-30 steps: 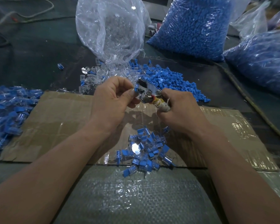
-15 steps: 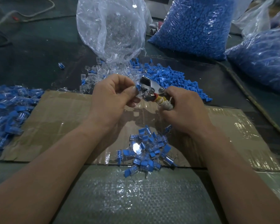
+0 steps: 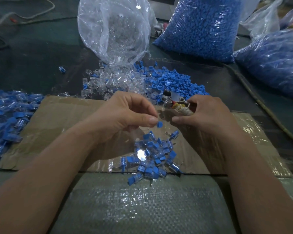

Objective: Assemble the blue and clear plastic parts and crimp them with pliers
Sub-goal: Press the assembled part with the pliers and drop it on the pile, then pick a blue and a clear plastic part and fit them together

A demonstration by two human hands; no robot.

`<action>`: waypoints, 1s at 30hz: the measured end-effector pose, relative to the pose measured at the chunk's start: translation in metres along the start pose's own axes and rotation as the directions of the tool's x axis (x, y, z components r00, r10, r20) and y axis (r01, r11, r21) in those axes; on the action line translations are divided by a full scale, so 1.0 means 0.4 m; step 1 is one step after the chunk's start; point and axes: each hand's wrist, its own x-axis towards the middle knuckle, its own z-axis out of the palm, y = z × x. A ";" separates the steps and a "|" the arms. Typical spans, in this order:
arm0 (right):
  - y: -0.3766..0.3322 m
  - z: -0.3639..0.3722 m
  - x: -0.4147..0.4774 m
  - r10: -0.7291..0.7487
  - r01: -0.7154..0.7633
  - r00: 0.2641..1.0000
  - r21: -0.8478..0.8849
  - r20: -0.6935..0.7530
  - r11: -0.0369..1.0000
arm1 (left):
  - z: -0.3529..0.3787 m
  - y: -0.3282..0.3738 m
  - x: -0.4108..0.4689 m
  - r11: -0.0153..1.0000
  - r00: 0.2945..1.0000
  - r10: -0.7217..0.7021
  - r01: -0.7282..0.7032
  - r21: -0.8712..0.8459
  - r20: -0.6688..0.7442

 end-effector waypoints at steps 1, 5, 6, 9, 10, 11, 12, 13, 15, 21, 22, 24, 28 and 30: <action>0.003 -0.001 0.000 0.010 -0.010 1.000 -0.005 0.014 1.000 | -0.001 0.000 -0.001 1.000 0.999 -0.002 0.001 0.014 0.039; 0.002 -0.003 0.000 0.027 -0.029 0.996 0.024 0.086 0.999 | 0.000 -0.003 -0.001 1.000 0.987 -0.024 0.022 0.012 0.156; -0.001 -0.004 -0.001 0.020 -0.022 0.994 0.024 0.107 0.999 | 0.000 -0.002 -0.003 1.000 0.986 -0.025 0.023 0.014 0.164; -0.005 -0.006 -0.001 -0.017 0.018 0.988 -0.007 0.154 1.000 | 0.001 -0.004 -0.006 1.000 0.993 -0.012 0.013 -0.005 0.113; -0.006 -0.008 -0.001 -0.030 0.033 0.985 -0.016 0.168 0.999 | 0.002 -0.005 -0.004 0.999 0.999 -0.014 0.016 -0.028 0.044; -0.006 -0.010 -0.001 -0.042 0.045 0.983 -0.015 0.181 0.999 | 0.001 -0.007 -0.001 0.998 0.998 -0.019 0.016 -0.055 -0.053; -0.005 -0.013 -0.002 -0.049 0.051 0.980 -0.004 0.192 0.999 | 0.001 -0.010 0.005 0.996 0.986 -0.025 0.011 -0.084 -0.166; -0.003 -0.015 -0.002 -0.055 0.054 0.978 0.012 0.203 0.998 | 0.001 -0.014 0.012 0.996 0.958 -0.028 0.001 -0.094 -0.285; 0.000 -0.019 -0.003 -0.073 0.068 0.974 0.029 0.217 0.997 | -0.002 -0.025 0.028 0.995 0.873 0.038 0.012 0.100 -0.486; 0.010 -0.022 -0.001 -0.116 0.107 0.961 0.049 0.252 0.993 | -0.025 -0.063 0.047 0.628 0.931 0.232 0.077 0.775 -0.280; 0.015 -0.024 -0.001 -0.115 0.103 0.958 0.060 0.262 0.993 | -0.025 -0.068 0.048 0.601 0.947 0.217 0.061 0.797 -0.236; 0.025 -0.030 -0.005 -0.118 0.099 0.951 0.081 0.284 0.992 | -0.027 -0.075 0.051 0.576 0.969 0.178 0.039 0.817 -0.172; 0.032 -0.045 -0.016 -0.118 0.074 0.942 0.150 0.313 0.986 | -0.030 -0.076 0.056 0.546 0.991 0.068 0.064 0.835 -0.120; 0.030 -0.054 -0.020 -0.105 0.042 0.941 0.198 0.320 0.979 | -0.029 -0.075 0.055 0.549 0.989 0.064 0.075 0.833 -0.132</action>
